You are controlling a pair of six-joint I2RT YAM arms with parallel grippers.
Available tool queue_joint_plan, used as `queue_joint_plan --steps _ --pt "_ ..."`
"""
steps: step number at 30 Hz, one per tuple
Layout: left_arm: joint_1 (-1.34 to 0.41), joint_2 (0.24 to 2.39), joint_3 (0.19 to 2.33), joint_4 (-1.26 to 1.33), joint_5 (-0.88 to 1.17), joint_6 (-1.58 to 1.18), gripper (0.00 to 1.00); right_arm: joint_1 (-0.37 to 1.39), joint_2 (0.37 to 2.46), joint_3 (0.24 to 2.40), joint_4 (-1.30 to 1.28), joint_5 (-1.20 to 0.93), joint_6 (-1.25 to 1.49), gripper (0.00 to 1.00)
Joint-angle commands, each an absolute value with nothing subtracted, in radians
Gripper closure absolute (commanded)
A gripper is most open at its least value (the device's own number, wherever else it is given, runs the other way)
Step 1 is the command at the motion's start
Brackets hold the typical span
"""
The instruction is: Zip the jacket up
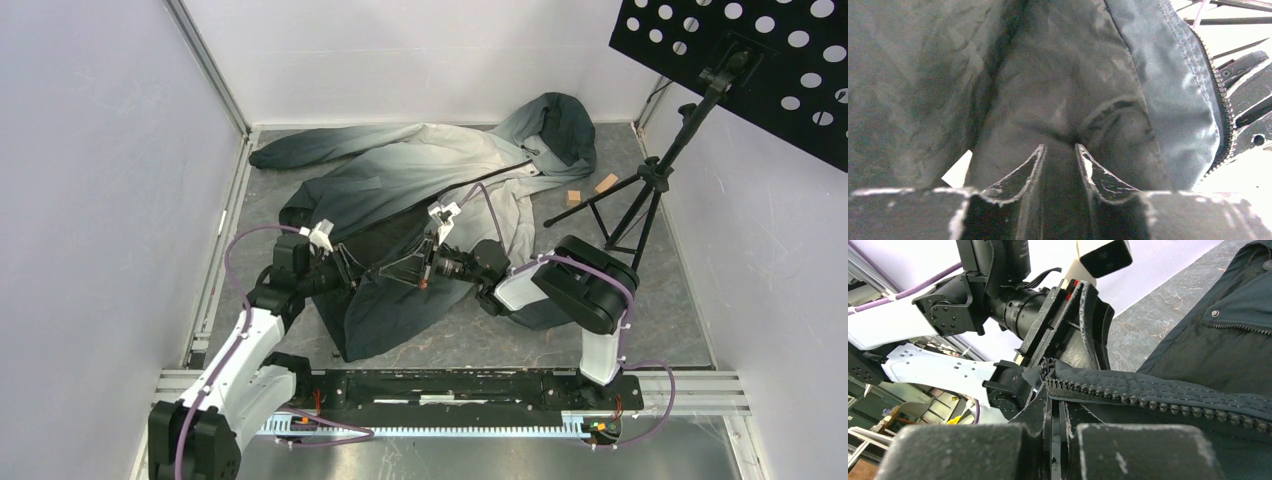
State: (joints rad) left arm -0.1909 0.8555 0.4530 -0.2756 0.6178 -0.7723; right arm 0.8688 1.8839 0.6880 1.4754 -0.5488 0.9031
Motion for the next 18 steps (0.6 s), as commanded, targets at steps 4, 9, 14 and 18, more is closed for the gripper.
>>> queue_joint_plan --steps 4,9,14,18 --pt "-0.172 0.748 0.637 -0.5 0.354 -0.697 0.47 0.862 1.902 0.713 1.842 -0.617 0.882 1.0" --pt "-0.172 0.689 0.71 -0.416 0.453 -0.586 0.29 0.859 1.91 0.708 1.809 -0.633 0.88 1.0" --pt "-0.22 0.816 0.774 -0.373 0.729 -0.503 0.37 0.859 1.911 0.713 1.792 -0.642 0.881 1.0" --pt "-0.241 0.885 0.812 -0.423 0.765 -0.408 0.48 0.858 1.914 0.716 1.793 -0.644 0.89 1.0"
